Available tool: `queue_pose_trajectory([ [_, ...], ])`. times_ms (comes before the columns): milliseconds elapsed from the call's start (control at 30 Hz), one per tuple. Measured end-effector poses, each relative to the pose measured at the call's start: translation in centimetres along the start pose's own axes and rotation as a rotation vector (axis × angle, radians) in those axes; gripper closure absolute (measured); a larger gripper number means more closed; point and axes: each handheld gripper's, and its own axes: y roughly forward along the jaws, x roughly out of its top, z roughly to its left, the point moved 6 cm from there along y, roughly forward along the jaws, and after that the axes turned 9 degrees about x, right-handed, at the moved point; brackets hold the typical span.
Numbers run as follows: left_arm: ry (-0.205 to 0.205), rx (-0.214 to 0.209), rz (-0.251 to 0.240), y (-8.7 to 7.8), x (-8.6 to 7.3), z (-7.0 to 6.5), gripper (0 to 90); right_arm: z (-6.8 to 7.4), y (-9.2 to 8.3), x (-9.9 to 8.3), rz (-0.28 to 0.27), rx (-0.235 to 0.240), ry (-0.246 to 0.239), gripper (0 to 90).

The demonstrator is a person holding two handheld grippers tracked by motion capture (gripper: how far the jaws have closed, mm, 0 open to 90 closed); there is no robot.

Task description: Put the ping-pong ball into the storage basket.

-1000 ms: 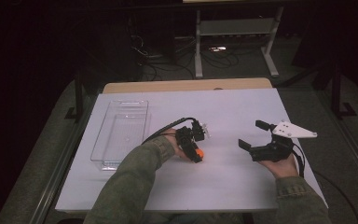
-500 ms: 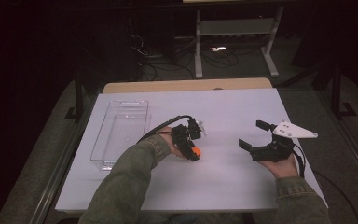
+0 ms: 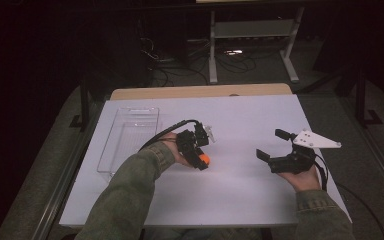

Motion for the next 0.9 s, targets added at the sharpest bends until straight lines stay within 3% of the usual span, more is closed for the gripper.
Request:
queue_pose_trajectory([
  [333,-0.008,0.011,-0.009,-1.4,-0.5,0.3,50.3,0.0,0.0,-0.1,0.005,-0.001,-0.002,0.0],
  [900,0.01,0.041,-0.023,-4.9,0.0,0.4,50.3,0.0,0.0,-0.1,0.006,-0.001,-0.001,0.0],
])
